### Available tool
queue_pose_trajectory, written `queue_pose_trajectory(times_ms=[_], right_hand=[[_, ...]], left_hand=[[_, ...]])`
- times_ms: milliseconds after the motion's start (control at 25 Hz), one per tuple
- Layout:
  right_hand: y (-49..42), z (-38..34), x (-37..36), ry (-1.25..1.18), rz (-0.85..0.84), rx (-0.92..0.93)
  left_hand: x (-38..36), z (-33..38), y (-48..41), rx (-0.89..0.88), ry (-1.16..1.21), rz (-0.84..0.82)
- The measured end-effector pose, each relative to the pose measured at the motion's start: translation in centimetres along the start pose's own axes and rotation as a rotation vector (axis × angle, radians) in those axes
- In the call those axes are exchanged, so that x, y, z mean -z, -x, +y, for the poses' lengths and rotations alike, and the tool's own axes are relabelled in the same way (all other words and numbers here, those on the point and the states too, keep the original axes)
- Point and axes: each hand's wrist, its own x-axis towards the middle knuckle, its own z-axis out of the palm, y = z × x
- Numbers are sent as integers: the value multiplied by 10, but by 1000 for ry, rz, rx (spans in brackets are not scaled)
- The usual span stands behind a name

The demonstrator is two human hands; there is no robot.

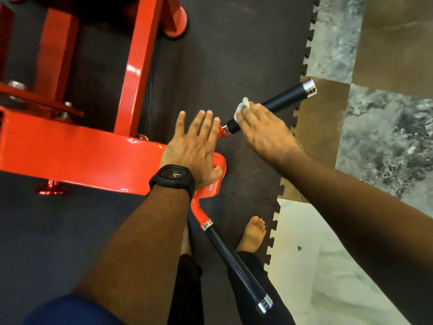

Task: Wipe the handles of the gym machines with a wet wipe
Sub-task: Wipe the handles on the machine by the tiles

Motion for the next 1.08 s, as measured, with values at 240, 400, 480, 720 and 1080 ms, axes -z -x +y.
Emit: queue_pose_trajectory(times_ms=[240,400,480,720,1080], right_hand=[[-7,6,6,-81,12,5],[-8,9,11,23,-96,-55],[-5,4,10,28,-64,1],[4,-13,-6,-560,391,-738],[-63,-71,25,-1857,699,-2020]], left_hand=[[2,1,2,4,-12,4],[4,0,2,5,-9,-19],[5,1,3,9,-18,-26],[7,1,1,-6,0,-58],[8,0,2,-29,2,-76]])
